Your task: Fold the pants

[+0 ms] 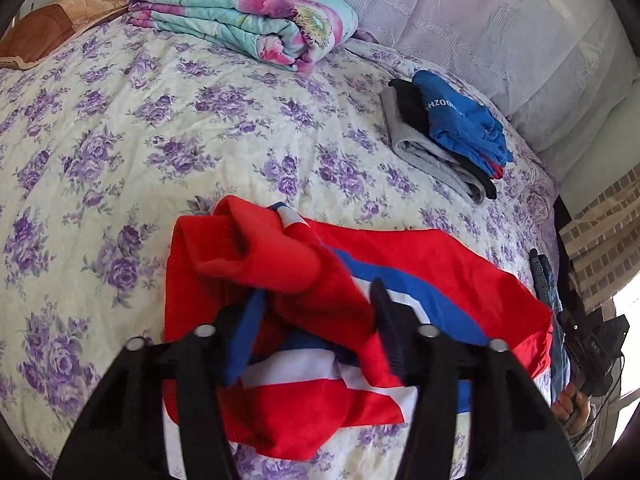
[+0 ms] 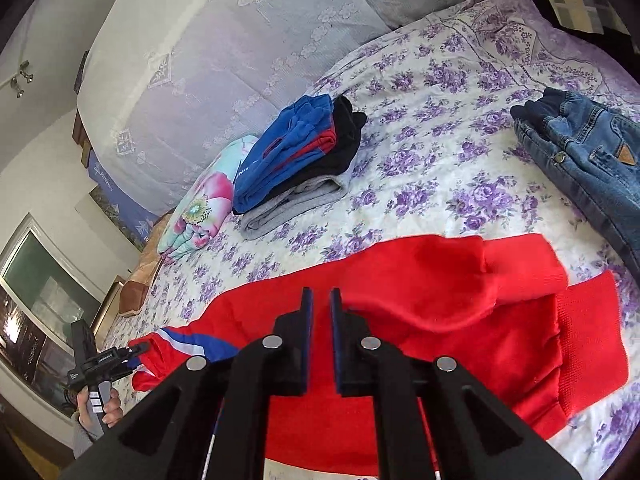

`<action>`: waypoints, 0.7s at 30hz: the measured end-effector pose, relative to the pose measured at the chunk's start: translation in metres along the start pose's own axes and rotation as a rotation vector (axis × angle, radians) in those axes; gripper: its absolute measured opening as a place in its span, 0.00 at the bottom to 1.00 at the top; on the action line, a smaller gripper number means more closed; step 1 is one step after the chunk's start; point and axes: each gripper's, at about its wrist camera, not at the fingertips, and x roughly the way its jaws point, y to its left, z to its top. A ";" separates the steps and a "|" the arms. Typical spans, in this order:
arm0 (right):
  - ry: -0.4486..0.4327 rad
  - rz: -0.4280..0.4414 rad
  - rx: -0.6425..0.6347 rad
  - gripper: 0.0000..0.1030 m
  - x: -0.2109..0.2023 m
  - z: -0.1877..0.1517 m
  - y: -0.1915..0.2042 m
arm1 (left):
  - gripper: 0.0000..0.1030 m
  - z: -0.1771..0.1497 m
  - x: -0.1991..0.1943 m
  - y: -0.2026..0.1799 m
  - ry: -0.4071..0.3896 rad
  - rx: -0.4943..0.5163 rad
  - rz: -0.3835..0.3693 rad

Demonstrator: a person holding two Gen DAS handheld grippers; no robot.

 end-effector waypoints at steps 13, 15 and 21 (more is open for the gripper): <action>0.096 0.008 0.133 0.55 0.005 -0.016 -0.024 | 0.27 0.046 -0.008 0.003 -0.062 -0.039 -0.072; 0.115 0.019 0.157 0.56 0.007 -0.024 -0.026 | 0.27 0.049 -0.004 0.002 -0.057 -0.041 -0.073; 0.187 0.090 0.232 0.56 0.020 -0.042 -0.028 | 0.27 0.051 -0.003 0.007 -0.062 -0.048 -0.078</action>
